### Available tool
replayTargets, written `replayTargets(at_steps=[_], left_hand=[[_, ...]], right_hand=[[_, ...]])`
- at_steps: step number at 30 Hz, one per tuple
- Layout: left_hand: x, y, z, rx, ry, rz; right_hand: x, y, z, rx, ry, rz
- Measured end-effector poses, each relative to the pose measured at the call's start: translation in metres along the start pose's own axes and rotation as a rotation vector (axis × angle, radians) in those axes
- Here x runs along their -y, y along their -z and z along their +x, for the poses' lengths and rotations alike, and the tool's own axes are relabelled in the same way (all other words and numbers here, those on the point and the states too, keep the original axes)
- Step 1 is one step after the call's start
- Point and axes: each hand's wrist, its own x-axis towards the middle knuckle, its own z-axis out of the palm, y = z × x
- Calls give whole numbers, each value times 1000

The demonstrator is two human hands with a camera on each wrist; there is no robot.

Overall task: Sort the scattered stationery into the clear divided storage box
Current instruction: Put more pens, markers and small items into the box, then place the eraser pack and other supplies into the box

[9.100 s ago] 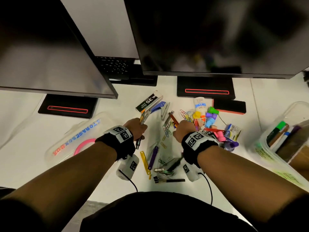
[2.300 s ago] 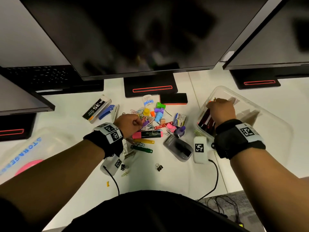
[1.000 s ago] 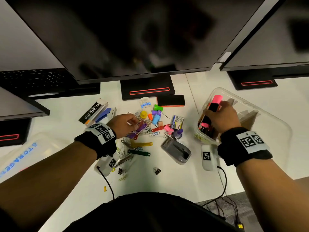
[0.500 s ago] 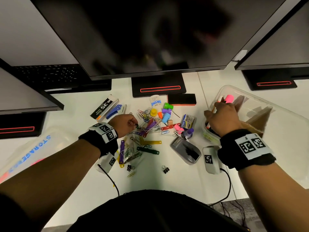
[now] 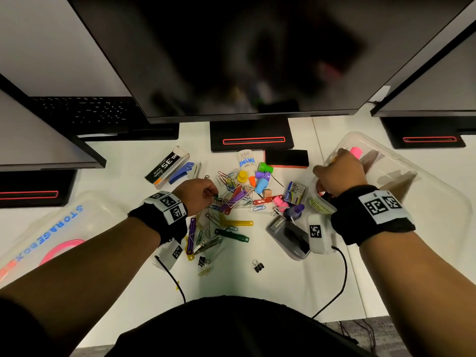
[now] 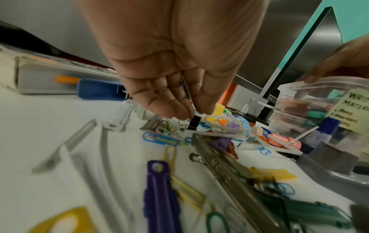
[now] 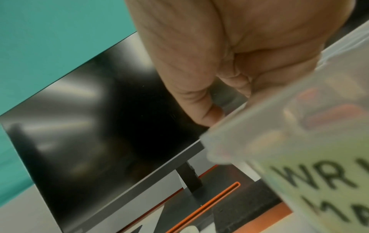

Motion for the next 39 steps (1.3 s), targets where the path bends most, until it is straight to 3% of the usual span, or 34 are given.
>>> replayTargets(at_steps=[7, 10, 14, 17, 20, 23, 27, 33, 39], left_hand=[[6, 4, 0, 6, 14, -4], [9, 6, -1, 2, 28, -23], [13, 6, -6, -12, 33, -1], [14, 4, -9, 4, 36, 2], [16, 5, -9, 15, 33, -7], [19, 5, -11, 0, 27, -26], [28, 4, -15, 19, 43, -39], [30, 0, -18, 26, 55, 39], [30, -3, -21, 50, 46, 63]], right_hand=[[14, -11, 26, 15, 42, 189], [18, -5, 22, 9, 63, 146], [29, 3, -3, -74, 235, 89], [38, -10, -31, 95, 416, 38], [40, -40, -47, 339, 503, -238], [26, -63, -56, 429, 536, -601], [-11, -79, -65, 495, 589, -853], [-27, -94, -71, 525, 577, -907], [-26, -110, -87, 574, 846, -847]])
